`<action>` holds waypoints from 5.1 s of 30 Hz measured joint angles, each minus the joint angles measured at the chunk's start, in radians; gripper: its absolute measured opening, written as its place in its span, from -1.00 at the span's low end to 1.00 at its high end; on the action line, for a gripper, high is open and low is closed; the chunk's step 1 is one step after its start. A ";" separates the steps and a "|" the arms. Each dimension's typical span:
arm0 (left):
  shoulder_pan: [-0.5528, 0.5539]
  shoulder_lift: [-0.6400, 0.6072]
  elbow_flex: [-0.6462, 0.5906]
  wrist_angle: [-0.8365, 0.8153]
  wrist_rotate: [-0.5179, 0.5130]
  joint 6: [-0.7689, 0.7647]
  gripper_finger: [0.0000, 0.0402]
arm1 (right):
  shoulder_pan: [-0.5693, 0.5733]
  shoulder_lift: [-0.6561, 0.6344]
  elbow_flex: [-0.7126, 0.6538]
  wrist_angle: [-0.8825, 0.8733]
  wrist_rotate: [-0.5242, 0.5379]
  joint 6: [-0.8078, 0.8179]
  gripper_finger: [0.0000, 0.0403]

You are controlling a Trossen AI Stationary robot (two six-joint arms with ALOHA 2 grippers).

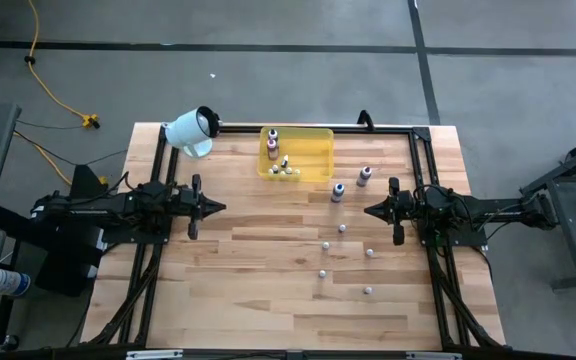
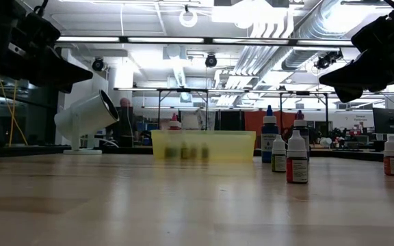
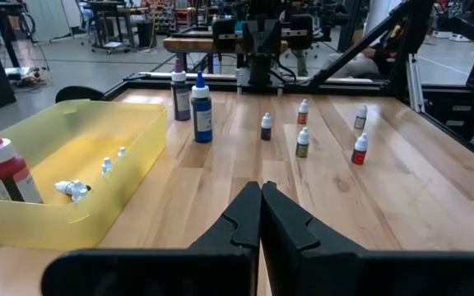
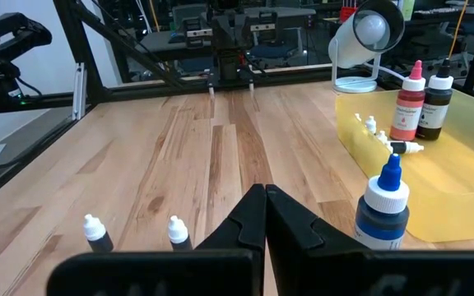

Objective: Pick & Place food coloring
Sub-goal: Put the large blue food coloring bottle into the yellow container

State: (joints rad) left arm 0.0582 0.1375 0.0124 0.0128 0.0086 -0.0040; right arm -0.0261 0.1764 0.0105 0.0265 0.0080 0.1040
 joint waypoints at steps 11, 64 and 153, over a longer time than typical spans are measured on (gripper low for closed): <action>0.000 0.000 0.000 0.000 0.000 0.000 -1.00 | 0.000 0.000 0.000 0.000 0.000 0.000 -1.00; 0.000 0.000 0.000 -0.001 -0.001 -0.001 -1.00 | -0.188 0.610 1.016 -0.972 0.074 -0.202 -0.81; 0.000 0.000 0.000 -0.001 -0.001 -0.001 -1.00 | -0.327 1.645 1.398 -1.165 -0.067 0.573 0.22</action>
State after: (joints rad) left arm 0.0584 0.1379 0.0124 0.0116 0.0078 -0.0050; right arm -0.3527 1.8214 1.4082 -1.1382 -0.0586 0.6769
